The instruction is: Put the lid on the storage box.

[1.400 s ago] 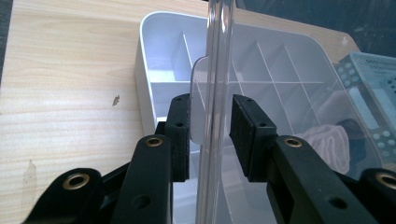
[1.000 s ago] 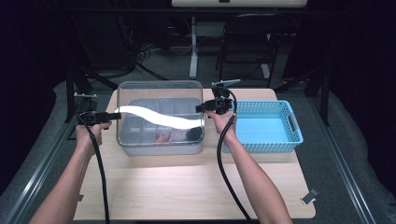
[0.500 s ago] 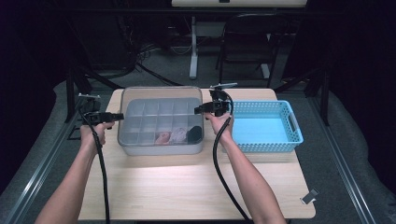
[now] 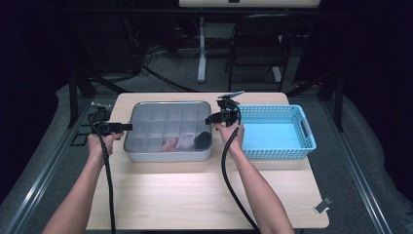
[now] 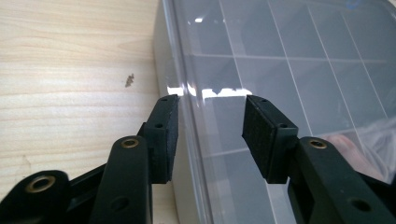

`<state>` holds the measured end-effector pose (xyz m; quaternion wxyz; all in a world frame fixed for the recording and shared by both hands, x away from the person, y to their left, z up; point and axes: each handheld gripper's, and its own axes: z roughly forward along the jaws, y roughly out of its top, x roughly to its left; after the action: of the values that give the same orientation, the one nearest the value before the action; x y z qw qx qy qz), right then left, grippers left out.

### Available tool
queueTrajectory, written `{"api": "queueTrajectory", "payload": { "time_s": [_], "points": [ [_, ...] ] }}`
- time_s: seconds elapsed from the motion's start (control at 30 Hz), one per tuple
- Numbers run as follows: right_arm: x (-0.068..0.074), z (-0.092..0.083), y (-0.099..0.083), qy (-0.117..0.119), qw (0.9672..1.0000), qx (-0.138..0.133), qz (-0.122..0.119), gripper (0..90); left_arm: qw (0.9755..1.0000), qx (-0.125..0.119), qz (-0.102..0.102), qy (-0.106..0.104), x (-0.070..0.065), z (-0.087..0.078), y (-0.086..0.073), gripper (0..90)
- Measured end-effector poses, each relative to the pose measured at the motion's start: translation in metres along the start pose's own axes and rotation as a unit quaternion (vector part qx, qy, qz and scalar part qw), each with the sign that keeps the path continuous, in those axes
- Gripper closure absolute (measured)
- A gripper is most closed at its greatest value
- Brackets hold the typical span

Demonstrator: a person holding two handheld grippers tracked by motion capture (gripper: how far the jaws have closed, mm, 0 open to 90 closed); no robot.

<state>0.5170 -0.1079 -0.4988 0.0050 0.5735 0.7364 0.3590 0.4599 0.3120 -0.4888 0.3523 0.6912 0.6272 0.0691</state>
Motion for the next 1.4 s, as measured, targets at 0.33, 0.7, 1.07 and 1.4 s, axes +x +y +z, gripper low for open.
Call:
{"api": "queueTrajectory", "payload": {
  "time_s": [0.33,0.7,1.07,1.4],
  "points": [
    [0.003,-0.009,-0.007,-0.008,0.9998,0.001,-0.016,58.3,0.9995,0.005,0.029,0.008,-0.003,-0.004,-0.013,59.5],
    [0.013,-0.035,-0.022,-0.004,0.9982,-0.01,-0.059,45.3,0.9954,-0.023,0.081,0.047,-0.017,-0.027,-0.034,34.5],
    [0.021,-0.082,-0.05,0.01,0.9942,-0.011,-0.106,20.4,0.9833,-0.039,0.165,0.067,-0.053,-0.056,-0.066,17.8],
    [0.023,-0.126,-0.09,0.012,0.9864,-0.01,-0.163,14.5,0.9794,-0.038,0.191,0.053,-0.074,-0.066,-0.098,10.0]
  ]
}}
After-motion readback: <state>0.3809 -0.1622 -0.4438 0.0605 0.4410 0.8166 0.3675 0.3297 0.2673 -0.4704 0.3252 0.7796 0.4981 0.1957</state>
